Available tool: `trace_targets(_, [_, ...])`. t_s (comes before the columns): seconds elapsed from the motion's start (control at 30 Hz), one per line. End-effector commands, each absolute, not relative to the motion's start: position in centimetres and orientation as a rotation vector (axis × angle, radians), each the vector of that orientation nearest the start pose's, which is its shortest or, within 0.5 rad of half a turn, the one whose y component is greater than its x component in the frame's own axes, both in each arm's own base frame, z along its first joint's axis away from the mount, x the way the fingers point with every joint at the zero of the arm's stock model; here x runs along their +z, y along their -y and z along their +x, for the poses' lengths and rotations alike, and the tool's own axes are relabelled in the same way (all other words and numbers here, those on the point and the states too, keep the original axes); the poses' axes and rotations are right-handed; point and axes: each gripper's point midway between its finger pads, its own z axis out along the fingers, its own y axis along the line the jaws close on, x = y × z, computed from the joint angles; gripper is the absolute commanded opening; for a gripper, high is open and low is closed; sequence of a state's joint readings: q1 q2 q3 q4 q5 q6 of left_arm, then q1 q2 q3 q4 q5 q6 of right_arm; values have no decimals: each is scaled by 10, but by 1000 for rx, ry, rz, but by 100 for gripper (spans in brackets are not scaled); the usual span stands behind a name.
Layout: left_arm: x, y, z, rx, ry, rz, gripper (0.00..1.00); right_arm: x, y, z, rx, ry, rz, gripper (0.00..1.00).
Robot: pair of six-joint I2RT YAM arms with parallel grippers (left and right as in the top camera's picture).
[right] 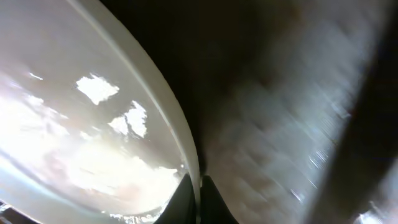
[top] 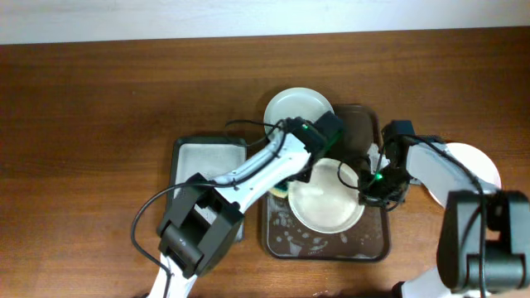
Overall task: Clean dirty plates on tray and stack at the side
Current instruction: 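Scrub the white plate with the sponge while the right gripper holds its rim, then place the sponge back in the sink tray and tilt the white plate up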
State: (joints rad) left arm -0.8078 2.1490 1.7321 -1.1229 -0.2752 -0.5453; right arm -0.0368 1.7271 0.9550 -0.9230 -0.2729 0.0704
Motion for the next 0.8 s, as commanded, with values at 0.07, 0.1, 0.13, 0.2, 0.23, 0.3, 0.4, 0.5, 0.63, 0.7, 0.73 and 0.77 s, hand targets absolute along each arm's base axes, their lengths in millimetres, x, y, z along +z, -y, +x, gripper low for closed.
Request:
trace_targets(0.07, [138, 239, 334, 175, -2825, 266, 0, 57, -24, 254, 308, -3076, 182, 4])
trace_targets(0.1, [154, 228, 331, 179, -2811, 253, 0, 68, -24, 255, 305, -3036, 174, 4])
trace_targets(0.13, [170, 213, 326, 193, -2803, 229, 0, 81, -24, 255, 302, -2991, 168, 4])
trace_targets(0.2, [188, 190, 318, 219, -2792, 190, 0, 103, -23, 255, 290, -2907, 153, 4])
trace_targets(0.23, [192, 180, 313, 219, -2791, 172, 0, 111, -21, 254, 270, -2874, 155, 4])
trace_targets(0.3, [192, 159, 304, 222, -2792, 125, 0, 125, -12, 252, 203, -2819, 210, 4])
trace_targets(0.4, [171, 131, 289, 163, -2809, 68, 0, 138, -3, 250, 126, -2758, 228, 4])
trace_targets(0.5, [133, 121, 281, -109, -2805, 59, 1, 141, 5, 243, 41, -2759, 226, 4])
trace_targets(0.63, [87, 116, 282, -325, -2780, 13, 6, 143, 0, 245, -107, -2740, 183, 4])
trace_targets(0.7, [70, 110, 280, -322, -2786, -11, 9, 146, -12, 245, -203, -2714, 82, 4])
trace_targets(0.73, [71, 110, 281, -324, -2782, -10, 15, 147, -14, 245, -248, -2700, 66, 4])
trace_targets(0.77, [76, 113, 283, -340, -2771, -6, 24, 150, -16, 244, -306, -2680, 39, 4])
